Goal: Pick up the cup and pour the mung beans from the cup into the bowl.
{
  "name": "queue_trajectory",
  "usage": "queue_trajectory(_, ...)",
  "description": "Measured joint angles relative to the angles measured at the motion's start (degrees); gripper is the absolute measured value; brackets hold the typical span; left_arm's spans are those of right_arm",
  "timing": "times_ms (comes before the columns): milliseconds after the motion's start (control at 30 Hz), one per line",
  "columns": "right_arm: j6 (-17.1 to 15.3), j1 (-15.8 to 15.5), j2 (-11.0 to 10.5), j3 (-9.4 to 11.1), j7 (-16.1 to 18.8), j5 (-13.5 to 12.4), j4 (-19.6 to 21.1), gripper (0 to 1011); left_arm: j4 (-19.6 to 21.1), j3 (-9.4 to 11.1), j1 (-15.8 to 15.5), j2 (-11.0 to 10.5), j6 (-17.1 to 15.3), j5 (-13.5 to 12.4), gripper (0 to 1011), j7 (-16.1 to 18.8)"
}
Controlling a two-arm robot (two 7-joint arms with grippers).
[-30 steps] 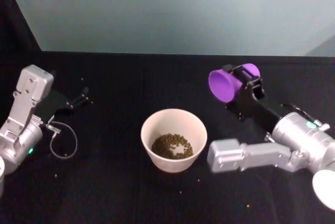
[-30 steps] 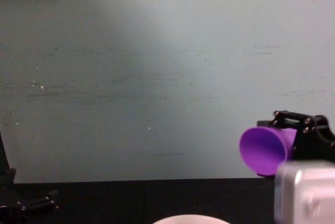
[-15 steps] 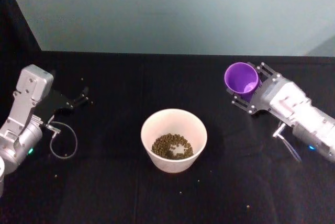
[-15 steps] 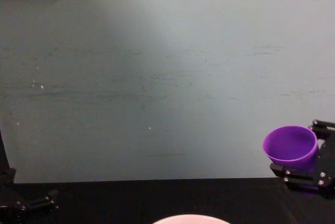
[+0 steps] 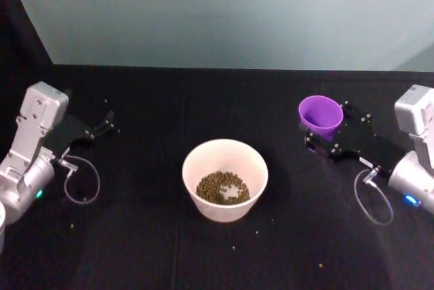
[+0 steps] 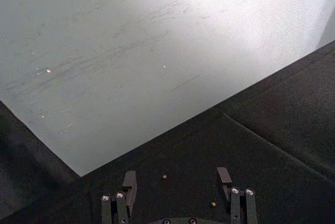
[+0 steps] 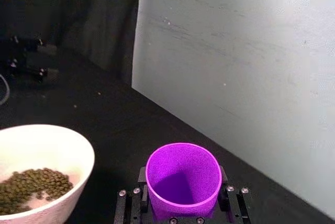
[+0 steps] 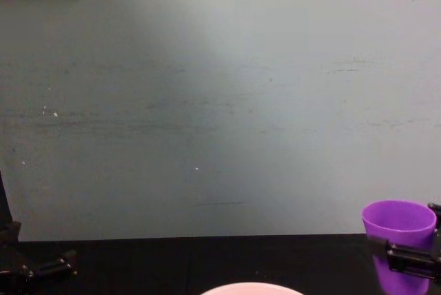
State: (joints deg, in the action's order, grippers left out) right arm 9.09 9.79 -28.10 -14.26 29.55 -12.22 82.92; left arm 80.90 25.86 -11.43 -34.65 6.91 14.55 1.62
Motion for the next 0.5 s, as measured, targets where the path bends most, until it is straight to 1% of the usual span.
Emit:
queue_trajectory(100,0.66,0.02,0.26,0.14,1.14,-2.16,-1.25,735,0.0,0.0,0.0,0.0,0.0,0.0,1000,0.0)
queue_trajectory(133,1.11,0.1,0.34,0.24,2.15,-3.8,-2.1,735,0.0,0.0,0.0,0.0,0.0,0.0,1000,0.0)
queue_trajectory(233,2.32,0.41,0.29,0.21,3.9,-5.8,-3.43,735,0.0,0.0,0.0,0.0,0.0,0.0,1000,0.0)
queue_trajectory(300,2.7,0.61,0.24,0.12,4.65,-6.67,-4.04,735,0.0,0.0,0.0,0.0,0.0,0.0,1000,0.0)
queue_trajectory(333,2.86,0.89,0.2,0.02,5.65,-7.83,-4.7,735,0.0,0.0,0.0,0.0,0.0,0.0,1000,0.0)
queue_trajectory(433,2.45,1.46,0.08,-0.42,7.59,-10.0,-5.9,735,0.0,0.0,0.0,0.0,0.0,0.0,1000,0.0)
queue_trajectory(500,1.51,1.73,-0.17,-0.83,7.76,-10.37,-6.25,735,0.0,0.0,0.0,0.0,0.0,0.0,1000,0.0)
